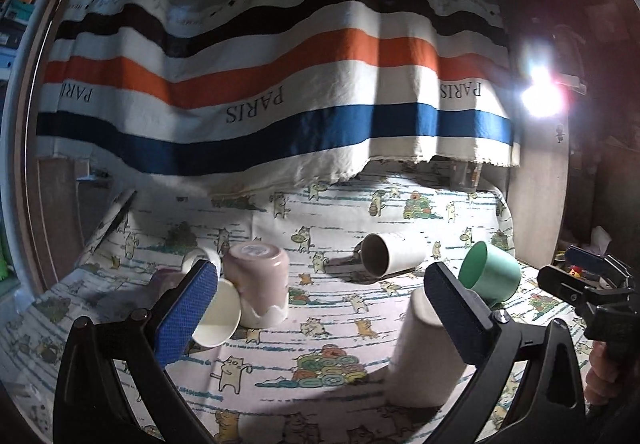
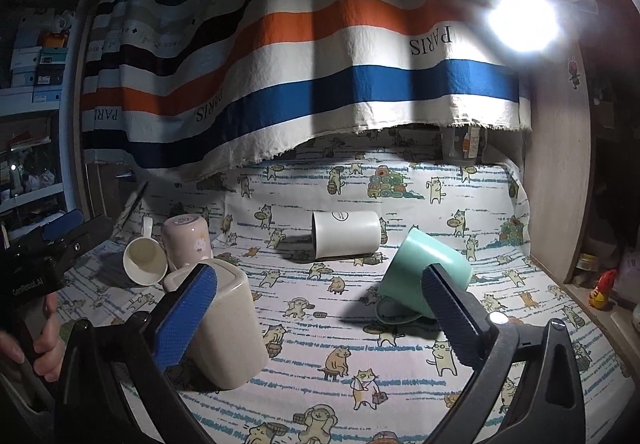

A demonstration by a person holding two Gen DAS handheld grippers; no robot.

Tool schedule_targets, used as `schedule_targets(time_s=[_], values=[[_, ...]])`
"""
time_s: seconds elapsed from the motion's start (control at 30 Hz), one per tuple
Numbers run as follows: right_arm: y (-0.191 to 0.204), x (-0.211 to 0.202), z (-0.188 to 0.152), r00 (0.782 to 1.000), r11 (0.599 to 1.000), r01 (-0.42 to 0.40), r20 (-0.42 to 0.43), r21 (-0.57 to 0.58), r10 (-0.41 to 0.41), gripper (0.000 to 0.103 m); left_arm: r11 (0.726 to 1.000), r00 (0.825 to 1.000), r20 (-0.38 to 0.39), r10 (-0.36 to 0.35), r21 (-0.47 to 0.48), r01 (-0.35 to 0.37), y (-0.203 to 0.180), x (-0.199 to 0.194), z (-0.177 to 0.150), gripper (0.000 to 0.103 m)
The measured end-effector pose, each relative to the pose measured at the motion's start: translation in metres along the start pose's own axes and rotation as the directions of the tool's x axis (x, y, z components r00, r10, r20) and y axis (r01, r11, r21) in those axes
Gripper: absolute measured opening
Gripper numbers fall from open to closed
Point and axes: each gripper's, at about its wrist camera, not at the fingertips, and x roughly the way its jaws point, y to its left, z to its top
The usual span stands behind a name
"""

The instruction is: Flip cup upside down

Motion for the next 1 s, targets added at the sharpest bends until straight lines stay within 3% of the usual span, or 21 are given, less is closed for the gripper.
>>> schedule_targets(time_s=[0.2,0.37,0.47,0.57,0.73,1.0], values=[[0.002,0.009,-0.008,0.999,0.999,0.032,0.008,-0.009,-0.032,0.103,0.999,1.0,-0.019,0.025,0.033,-0.024,0.002,0.006,-0.013,0.103],[0.005,0.016,-0.011,0.999,0.999,0.036,-0.013,-0.024,-0.036,0.103,0.999,0.999,-0.041,0.001,0.032,0.0,0.002,0.009,-0.014,0.103],[0.007,0.02,-0.013,0.998,0.998,0.054,-0.033,-0.039,-0.055,0.103,0.999,0.995,-0.098,0.023,0.043,-0.019,0.0,0.02,-0.017,0.103],[0.005,0.03,-0.013,0.996,0.999,0.017,-0.082,-0.03,-0.02,0.103,0.997,0.985,-0.169,0.042,0.069,-0.031,-0.005,0.031,-0.02,0.103],[-0.003,0.024,-0.013,0.998,0.999,0.033,-0.052,0.011,-0.032,0.103,0.996,0.986,-0.148,0.082,0.046,-0.076,-0.001,0.026,-0.021,0.103],[0.003,0.025,-0.012,0.998,1.0,0.024,-0.054,-0.02,-0.026,0.103,0.996,0.986,-0.146,0.083,0.054,-0.076,-0.002,0.026,-0.022,0.103]])
